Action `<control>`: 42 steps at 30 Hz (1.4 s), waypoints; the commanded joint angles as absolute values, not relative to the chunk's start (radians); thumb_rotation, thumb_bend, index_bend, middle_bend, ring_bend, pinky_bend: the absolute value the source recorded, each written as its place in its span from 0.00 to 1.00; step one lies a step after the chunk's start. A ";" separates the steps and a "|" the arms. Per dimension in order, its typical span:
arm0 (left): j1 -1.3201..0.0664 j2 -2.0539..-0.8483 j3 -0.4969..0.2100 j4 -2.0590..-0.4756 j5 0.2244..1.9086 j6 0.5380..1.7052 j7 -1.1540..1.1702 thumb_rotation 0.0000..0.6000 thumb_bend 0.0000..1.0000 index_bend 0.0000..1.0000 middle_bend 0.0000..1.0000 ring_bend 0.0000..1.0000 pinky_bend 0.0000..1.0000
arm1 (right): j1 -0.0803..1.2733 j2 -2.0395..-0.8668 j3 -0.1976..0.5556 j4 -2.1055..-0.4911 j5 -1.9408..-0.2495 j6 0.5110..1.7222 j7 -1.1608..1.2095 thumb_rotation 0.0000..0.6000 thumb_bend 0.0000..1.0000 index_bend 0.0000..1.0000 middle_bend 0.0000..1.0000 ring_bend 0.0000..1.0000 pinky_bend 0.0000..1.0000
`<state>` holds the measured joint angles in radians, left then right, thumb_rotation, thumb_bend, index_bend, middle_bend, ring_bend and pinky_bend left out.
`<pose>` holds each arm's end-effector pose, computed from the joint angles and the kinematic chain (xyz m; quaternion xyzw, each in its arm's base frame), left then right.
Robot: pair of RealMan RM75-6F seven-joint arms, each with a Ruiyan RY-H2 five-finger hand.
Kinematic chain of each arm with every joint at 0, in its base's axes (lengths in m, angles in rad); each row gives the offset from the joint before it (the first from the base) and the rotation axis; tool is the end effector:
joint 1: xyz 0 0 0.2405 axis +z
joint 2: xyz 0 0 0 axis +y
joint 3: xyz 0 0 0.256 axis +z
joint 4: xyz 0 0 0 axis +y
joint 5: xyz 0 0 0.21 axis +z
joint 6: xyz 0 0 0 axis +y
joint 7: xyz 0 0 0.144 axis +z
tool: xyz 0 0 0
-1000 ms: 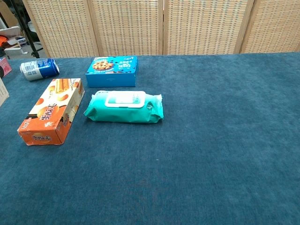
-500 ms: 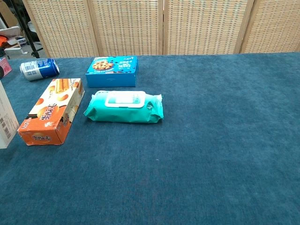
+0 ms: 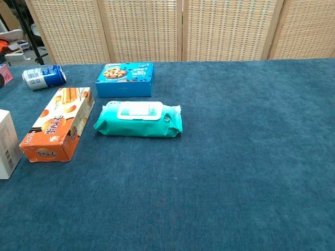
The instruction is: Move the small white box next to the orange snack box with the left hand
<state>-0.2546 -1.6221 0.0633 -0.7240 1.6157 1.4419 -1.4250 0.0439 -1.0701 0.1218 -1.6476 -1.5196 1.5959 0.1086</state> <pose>-0.3672 0.2325 0.0542 -0.4178 -0.6462 -0.5937 0.2356 -0.2994 -0.1811 0.1950 0.5397 -0.3655 0.4657 0.5985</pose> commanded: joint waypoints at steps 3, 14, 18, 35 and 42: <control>-0.213 -1.619 0.069 -0.712 1.626 1.518 -1.299 1.00 0.06 0.00 0.00 0.00 0.00 | 0.042 -1.068 0.121 -1.651 -1.520 1.599 0.110 1.00 0.00 0.00 0.00 0.00 0.00; -0.192 -1.289 0.108 -1.120 1.656 1.553 -0.942 1.00 0.03 0.00 0.00 0.00 0.00 | 0.037 -1.061 0.123 -1.653 -1.518 1.604 0.126 1.00 0.00 0.00 0.00 0.00 0.00; -0.231 -1.116 0.115 -1.418 1.624 1.435 -0.662 1.00 0.04 0.00 0.00 0.00 0.00 | 0.037 -1.060 0.123 -1.652 -1.519 1.605 0.128 1.00 0.00 0.00 0.00 0.00 0.00; -0.346 -0.950 0.026 -1.895 1.300 1.178 0.082 1.00 0.04 0.00 0.00 0.00 0.00 | 0.034 -1.052 0.131 -1.647 -1.503 1.603 0.156 1.00 0.00 0.00 0.00 0.00 0.00; -0.393 -0.981 -0.006 -1.904 1.194 1.122 0.222 1.00 0.05 0.01 0.00 0.00 0.01 | 0.035 -1.050 0.133 -1.646 -1.498 1.600 0.161 1.00 0.00 0.00 0.00 0.00 0.00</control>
